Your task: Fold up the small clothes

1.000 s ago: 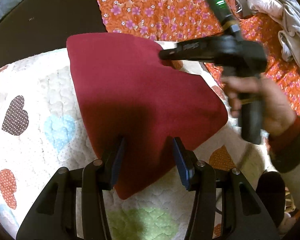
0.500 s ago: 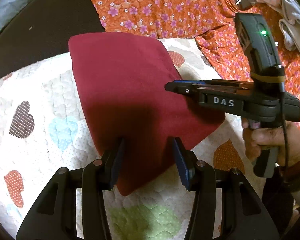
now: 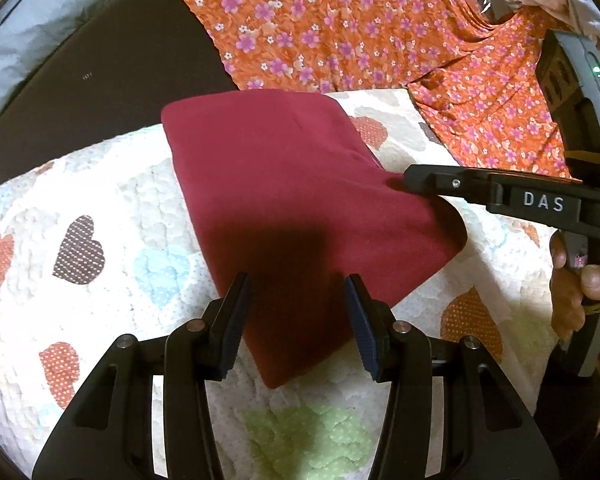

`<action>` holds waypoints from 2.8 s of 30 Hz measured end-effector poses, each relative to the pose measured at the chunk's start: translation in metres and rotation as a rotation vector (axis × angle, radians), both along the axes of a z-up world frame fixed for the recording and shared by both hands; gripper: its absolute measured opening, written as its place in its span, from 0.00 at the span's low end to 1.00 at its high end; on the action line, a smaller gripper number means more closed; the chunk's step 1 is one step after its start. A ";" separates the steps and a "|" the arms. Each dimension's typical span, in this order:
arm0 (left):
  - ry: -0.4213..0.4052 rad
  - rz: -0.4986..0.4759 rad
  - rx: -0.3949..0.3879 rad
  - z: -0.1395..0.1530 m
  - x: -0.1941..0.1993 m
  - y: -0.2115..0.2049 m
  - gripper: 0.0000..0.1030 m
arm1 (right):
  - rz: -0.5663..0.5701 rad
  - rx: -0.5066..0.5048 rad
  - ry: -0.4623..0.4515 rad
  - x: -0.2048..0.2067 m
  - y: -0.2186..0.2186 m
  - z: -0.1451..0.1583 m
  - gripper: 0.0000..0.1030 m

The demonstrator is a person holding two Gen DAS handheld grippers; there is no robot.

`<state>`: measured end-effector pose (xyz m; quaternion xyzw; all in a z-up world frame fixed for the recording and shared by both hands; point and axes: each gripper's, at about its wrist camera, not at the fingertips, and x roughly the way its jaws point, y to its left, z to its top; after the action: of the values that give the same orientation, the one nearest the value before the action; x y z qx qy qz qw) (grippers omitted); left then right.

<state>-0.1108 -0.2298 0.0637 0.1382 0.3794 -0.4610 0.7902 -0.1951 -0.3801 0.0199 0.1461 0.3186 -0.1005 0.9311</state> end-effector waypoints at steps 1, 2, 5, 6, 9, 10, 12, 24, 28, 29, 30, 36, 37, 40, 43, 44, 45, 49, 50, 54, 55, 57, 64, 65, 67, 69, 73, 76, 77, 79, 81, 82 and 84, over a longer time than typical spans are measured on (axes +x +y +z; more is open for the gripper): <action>-0.004 0.002 0.002 0.001 -0.001 0.001 0.46 | -0.006 0.007 0.000 0.000 0.000 0.000 0.12; -0.009 0.005 0.004 0.003 -0.001 0.002 0.46 | -0.013 0.015 0.002 0.001 0.000 -0.002 0.12; -0.012 0.018 0.000 0.007 -0.001 0.004 0.47 | -0.030 0.023 0.004 0.003 -0.001 -0.005 0.12; -0.010 0.023 -0.005 0.009 -0.001 0.004 0.48 | -0.034 0.023 0.003 0.004 -0.001 -0.006 0.13; -0.015 0.038 -0.011 0.010 0.000 0.003 0.57 | -0.050 0.024 0.003 0.006 -0.001 -0.009 0.13; -0.016 0.042 -0.010 0.010 0.000 0.002 0.57 | -0.052 0.025 0.002 0.006 -0.001 -0.010 0.13; -0.013 0.046 0.002 0.008 0.001 0.001 0.57 | -0.056 0.024 -0.001 0.006 -0.001 -0.011 0.13; 0.066 0.140 -0.047 0.006 0.028 0.005 0.58 | -0.037 0.068 0.072 0.016 -0.019 -0.052 0.20; 0.136 0.184 -0.093 0.002 0.044 0.011 0.66 | -0.030 0.095 0.050 0.009 -0.021 -0.044 0.23; 0.148 0.191 -0.099 0.001 0.047 0.012 0.66 | -0.032 0.098 0.036 0.007 -0.020 -0.041 0.24; 0.154 0.196 -0.104 0.001 0.049 0.012 0.66 | -0.034 0.097 0.023 0.006 -0.020 -0.037 0.27; 0.207 0.189 -0.160 -0.001 0.055 0.011 0.69 | -0.072 0.071 -0.045 0.008 -0.022 -0.018 0.41; 0.212 0.183 -0.162 -0.002 0.056 0.010 0.69 | -0.079 0.078 -0.044 0.011 -0.025 -0.017 0.41; 0.215 0.184 -0.151 -0.004 0.056 0.008 0.69 | -0.096 0.087 -0.052 0.022 -0.035 -0.013 0.41; 0.216 0.184 -0.144 -0.006 0.057 0.006 0.69 | -0.067 0.090 -0.071 0.036 -0.037 -0.009 0.41; 0.216 0.183 -0.143 -0.007 0.058 0.005 0.69 | -0.057 0.076 -0.071 0.042 -0.035 -0.008 0.41; 0.216 0.181 -0.141 -0.008 0.058 0.005 0.69 | -0.058 0.057 -0.059 0.048 -0.035 -0.008 0.39; 0.211 0.172 -0.132 -0.009 0.058 0.003 0.69 | -0.060 -0.001 0.021 0.070 -0.038 -0.013 0.08; 0.209 0.172 -0.134 -0.009 0.058 0.003 0.69 | -0.048 -0.024 0.021 0.070 -0.037 -0.010 0.08; 0.223 0.176 -0.149 -0.013 0.061 0.001 0.69 | -0.065 -0.113 0.024 0.072 -0.039 -0.010 0.07; 0.231 0.179 -0.141 -0.015 0.063 0.000 0.69 | -0.076 -0.098 0.042 0.075 -0.044 -0.016 0.07; 0.253 0.184 -0.142 -0.017 0.066 0.001 0.69 | -0.079 -0.067 0.031 0.074 -0.047 -0.019 0.06; 0.344 0.209 -0.264 -0.010 0.083 0.000 0.78 | -0.095 0.082 -0.080 0.045 -0.060 -0.011 0.52; 0.350 0.219 -0.264 -0.012 0.085 -0.002 0.78 | -0.095 0.089 -0.087 0.043 -0.061 -0.013 0.54; 0.375 0.227 -0.256 -0.019 0.090 -0.005 0.78 | -0.093 0.103 -0.078 0.042 -0.064 -0.019 0.55; 0.411 0.232 -0.245 -0.027 0.095 -0.009 0.78 | -0.095 0.106 -0.064 0.044 -0.069 -0.026 0.58; 0.418 0.216 -0.225 -0.036 0.097 -0.019 0.79 | -0.063 0.147 -0.035 0.057 -0.080 -0.040 0.63; 0.428 0.214 -0.231 -0.042 0.099 -0.022 0.82 | -0.049 0.209 -0.047 0.062 -0.091 -0.050 0.72; 0.436 0.217 -0.237 -0.044 0.100 -0.022 0.82 | -0.037 0.251 -0.058 0.062 -0.094 -0.053 0.73; 0.451 0.224 -0.249 -0.047 0.100 -0.022 0.82 | -0.011 0.293 -0.081 0.062 -0.094 -0.055 0.67; 0.428 0.199 -0.256 -0.044 0.095 -0.022 0.74 | 0.003 0.288 -0.089 0.062 -0.089 -0.054 0.55; 0.402 0.188 -0.246 -0.042 0.092 -0.023 0.70 | 0.003 0.275 -0.087 0.061 -0.086 -0.052 0.53; 0.359 0.171 -0.223 -0.035 0.086 -0.023 0.64 | -0.004 0.262 -0.086 0.059 -0.082 -0.049 0.44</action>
<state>-0.0250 -0.2528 0.0283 -0.0668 0.4709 -0.4487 0.7566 -0.1359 -0.4624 -0.0287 0.2711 0.2883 -0.0536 0.9168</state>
